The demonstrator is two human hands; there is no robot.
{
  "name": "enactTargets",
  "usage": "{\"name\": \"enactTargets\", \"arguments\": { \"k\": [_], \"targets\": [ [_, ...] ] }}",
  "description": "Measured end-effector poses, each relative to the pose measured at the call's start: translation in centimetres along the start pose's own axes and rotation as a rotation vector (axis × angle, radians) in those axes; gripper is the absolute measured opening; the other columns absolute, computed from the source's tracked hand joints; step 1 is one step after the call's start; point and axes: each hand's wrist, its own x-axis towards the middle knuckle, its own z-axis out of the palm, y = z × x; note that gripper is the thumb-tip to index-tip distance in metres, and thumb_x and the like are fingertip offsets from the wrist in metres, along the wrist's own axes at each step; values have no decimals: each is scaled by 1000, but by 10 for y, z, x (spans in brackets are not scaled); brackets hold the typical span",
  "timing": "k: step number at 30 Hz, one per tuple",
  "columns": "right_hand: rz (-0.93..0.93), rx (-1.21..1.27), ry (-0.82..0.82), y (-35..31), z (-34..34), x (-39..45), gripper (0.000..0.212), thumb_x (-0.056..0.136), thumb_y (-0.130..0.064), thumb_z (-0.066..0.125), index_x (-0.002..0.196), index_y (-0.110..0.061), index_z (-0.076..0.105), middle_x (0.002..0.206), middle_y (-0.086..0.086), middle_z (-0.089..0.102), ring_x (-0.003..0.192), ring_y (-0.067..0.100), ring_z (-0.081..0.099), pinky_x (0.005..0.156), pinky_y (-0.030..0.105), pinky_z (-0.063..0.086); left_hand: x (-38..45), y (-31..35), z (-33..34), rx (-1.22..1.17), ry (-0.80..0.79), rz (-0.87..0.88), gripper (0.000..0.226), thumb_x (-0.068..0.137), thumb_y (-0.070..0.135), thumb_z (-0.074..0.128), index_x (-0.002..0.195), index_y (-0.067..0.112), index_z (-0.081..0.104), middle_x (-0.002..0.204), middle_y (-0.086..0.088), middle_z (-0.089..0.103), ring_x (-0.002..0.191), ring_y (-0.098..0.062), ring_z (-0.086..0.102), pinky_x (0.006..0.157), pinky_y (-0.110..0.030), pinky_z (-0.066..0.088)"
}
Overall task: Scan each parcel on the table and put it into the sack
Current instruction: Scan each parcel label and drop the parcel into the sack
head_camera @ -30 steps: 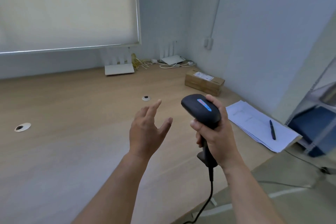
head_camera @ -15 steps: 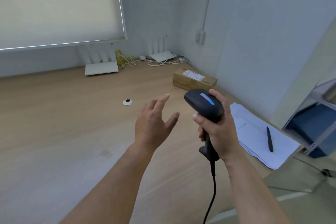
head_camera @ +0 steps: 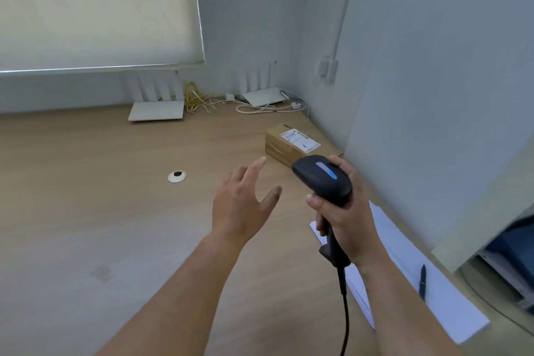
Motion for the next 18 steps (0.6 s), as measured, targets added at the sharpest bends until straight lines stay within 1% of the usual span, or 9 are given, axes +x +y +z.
{"name": "enactTargets", "arguments": {
  "k": [5, 9, 12, 15, 18],
  "targets": [
    [-8, -30, 16, 7, -23, 25, 66, 84, 2, 71, 121, -47, 49, 88, 3, 60, 44, 24, 48, 43, 31, 45, 14, 10, 18, 20, -41, -3, 60, 89, 47, 58, 143, 30, 39, 124, 4, 53, 117, -18, 47, 88, -33, 43],
    [13, -48, 54, 17, -34, 45, 65, 83, 1, 72, 127, -41, 48, 96, 9, 60, 47, 25, 49, 44, 30, 46, 30, 14, 34, 18, -58, 22, 60, 89, 48, 56, 144, 31, 37, 128, 5, 52, 119, -17, 47, 89, -31, 41],
    [28, -56, 56, 30, -46, 68, 64, 82, 3, 71, 128, -36, 48, 97, 11, 61, 47, 24, 48, 43, 29, 45, 46, 17, 52, -1, -52, -6, 60, 89, 48, 56, 143, 32, 37, 130, 6, 51, 120, -16, 47, 90, -31, 41],
    [45, -62, 57, 46, -61, 100, 63, 83, 3, 70, 126, -38, 49, 97, 10, 61, 44, 20, 47, 42, 30, 44, 64, 20, 77, 17, -85, -37, 60, 89, 50, 55, 143, 33, 35, 131, 8, 49, 120, -15, 45, 90, -29, 39],
    [79, -56, 50, 66, -79, 140, 64, 83, 2, 71, 130, -35, 46, 97, 9, 62, 42, 17, 48, 42, 28, 44, 89, 22, 107, 36, -114, -75, 60, 90, 50, 54, 144, 33, 34, 132, 9, 48, 121, -13, 43, 90, -28, 38]
  ]
}}
